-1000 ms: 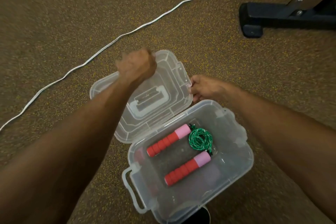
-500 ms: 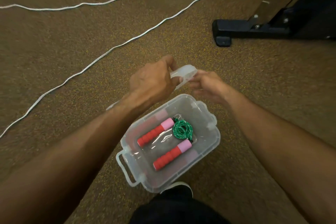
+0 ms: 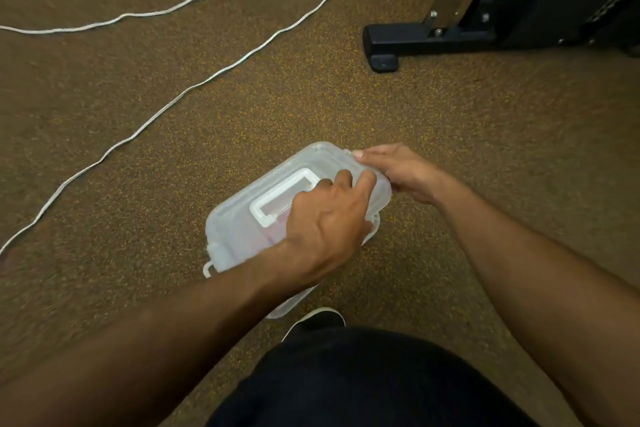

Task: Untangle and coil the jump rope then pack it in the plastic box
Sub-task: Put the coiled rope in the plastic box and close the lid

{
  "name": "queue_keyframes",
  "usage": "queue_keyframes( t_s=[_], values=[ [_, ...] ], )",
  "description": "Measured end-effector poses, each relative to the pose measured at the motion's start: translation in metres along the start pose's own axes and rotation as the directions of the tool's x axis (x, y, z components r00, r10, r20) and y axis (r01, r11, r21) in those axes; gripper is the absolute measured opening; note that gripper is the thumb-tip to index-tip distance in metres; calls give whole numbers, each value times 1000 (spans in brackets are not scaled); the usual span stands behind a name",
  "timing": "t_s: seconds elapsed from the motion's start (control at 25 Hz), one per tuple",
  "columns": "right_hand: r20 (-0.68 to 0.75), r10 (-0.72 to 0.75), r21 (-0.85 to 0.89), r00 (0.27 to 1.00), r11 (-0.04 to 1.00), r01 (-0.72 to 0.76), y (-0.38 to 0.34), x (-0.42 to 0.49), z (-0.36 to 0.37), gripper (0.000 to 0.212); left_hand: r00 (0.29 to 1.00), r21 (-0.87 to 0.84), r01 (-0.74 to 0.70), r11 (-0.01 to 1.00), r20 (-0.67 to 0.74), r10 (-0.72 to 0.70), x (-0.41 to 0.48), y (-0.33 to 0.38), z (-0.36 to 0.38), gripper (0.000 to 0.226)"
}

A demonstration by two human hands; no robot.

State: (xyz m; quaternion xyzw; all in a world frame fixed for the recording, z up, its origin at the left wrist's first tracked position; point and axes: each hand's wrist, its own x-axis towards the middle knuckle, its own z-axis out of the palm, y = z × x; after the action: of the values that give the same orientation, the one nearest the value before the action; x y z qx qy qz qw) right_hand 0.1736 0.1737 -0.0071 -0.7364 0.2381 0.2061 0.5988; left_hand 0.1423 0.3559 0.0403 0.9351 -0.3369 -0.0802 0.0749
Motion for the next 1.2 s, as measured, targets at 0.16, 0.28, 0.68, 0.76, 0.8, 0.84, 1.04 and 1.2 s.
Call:
queue_keyframes(
  t_s=[0.16, 0.28, 0.68, 0.76, 0.8, 0.84, 1.04, 1.2],
  values=[
    [-7, -59, -195, 998, 979, 56, 19, -3, 7, 36, 999, 91, -44, 995, 11, 43, -3, 9, 35, 56],
    [-50, -121, -358, 991, 929, 95, 26, -2, 14, 53, 999, 118, -46, 992, 26, 43, -2, 11, 49, 64],
    [-20, -52, -549, 998, 835, 32, 35, 6, 21, 53, 993, 90, -40, 995, 114, 30, -20, -9, 87, 68],
    [-2, 30, -459, 1000, 888, -27, 38, 2, 17, 55, 990, 83, -85, 993, 118, 75, -21, -12, 93, 69],
    [-2, 50, -461, 999, 887, -45, 40, -1, 17, 55, 990, 60, -89, 994, 117, 82, -19, -15, 94, 71],
    [-9, 55, -471, 998, 880, -53, 41, -3, 19, 55, 990, 34, -89, 995, 115, 85, -17, -17, 95, 73],
    [-52, 91, -269, 994, 958, -102, 47, -1, 31, 56, 991, 65, -100, 993, 94, 94, -13, -20, 98, 70],
    [2, 315, 44, 949, 948, -314, 66, -3, 29, 59, 992, 76, -104, 992, 77, 99, -16, -14, 98, 66]
  ],
)
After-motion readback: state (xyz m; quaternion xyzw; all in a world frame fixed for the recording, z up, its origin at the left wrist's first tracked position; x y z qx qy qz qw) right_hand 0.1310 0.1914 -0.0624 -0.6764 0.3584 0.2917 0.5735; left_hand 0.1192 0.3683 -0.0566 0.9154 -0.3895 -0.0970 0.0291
